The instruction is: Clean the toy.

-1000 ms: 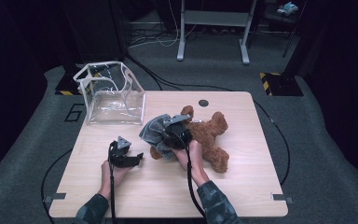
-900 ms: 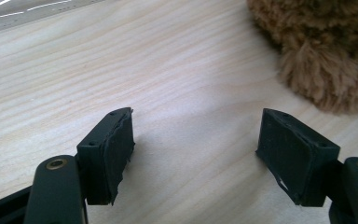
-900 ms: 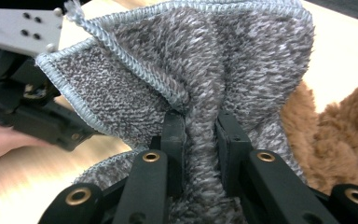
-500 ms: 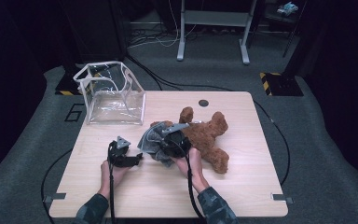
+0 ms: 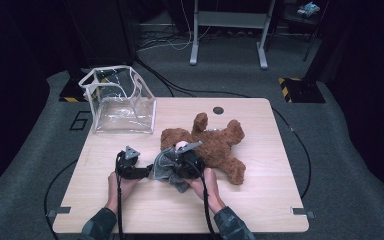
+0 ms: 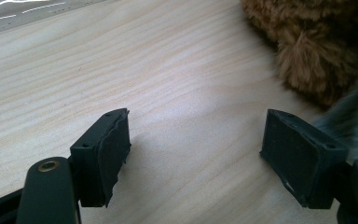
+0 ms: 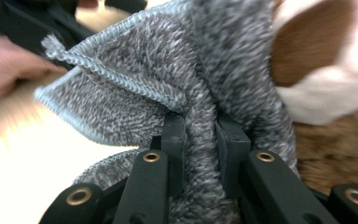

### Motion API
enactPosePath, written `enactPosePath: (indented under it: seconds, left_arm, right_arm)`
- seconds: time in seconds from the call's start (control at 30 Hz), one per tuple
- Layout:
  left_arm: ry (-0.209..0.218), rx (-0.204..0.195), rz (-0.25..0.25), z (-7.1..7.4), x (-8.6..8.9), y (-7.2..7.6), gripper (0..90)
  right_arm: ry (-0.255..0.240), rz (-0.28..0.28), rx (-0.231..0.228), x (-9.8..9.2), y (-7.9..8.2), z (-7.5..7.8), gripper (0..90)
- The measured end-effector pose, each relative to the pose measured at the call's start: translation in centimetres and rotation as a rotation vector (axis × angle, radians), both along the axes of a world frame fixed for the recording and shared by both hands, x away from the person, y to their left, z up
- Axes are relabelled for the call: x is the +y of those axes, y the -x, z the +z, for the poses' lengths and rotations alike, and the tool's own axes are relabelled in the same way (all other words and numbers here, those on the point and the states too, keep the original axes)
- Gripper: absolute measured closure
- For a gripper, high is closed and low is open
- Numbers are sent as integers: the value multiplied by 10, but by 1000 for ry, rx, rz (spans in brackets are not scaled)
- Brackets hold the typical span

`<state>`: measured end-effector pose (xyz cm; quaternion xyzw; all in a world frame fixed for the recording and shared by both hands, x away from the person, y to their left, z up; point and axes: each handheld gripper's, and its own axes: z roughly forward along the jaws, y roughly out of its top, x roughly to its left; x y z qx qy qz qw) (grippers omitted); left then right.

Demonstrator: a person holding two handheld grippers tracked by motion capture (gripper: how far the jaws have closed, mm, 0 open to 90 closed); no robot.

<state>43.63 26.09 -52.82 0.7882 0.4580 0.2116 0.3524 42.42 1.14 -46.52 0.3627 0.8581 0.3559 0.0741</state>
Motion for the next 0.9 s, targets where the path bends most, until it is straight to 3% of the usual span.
enactPosePath:
  seconds: [0.1,0.27,0.37,0.47,0.57,0.67,0.73,0.9]
  left_arm:
    - [6,4,1,0,0,0,230]
    - [-1,7,-4,0,0,0,227]
    - [1,4,-2,0,0,0,225]
    - [1,4,-3,0,0,0,224]
    - [1,4,-4,0,0,0,223]
    - [1,3,-4,0,0,0,223]
    - [-1,3,-9,0,0,0,223]
    - [-6,1,-12,0,0,0,222]
  right_arm:
    - [-56,-21,-60,-12,1,21,765]
    - [-115,-121,-174,-32,-3,62,764]
    - [-106,-190,-212,-41,-13,73,764]
    - [-72,-232,-194,-44,-26,69,764]
    - [-41,-221,-160,-41,-29,55,764]
    - [-27,-210,-123,-36,-23,42,765]
    - [-20,-187,-127,-36,-18,35,765]
    - [-18,-170,-103,-34,-6,29,765]
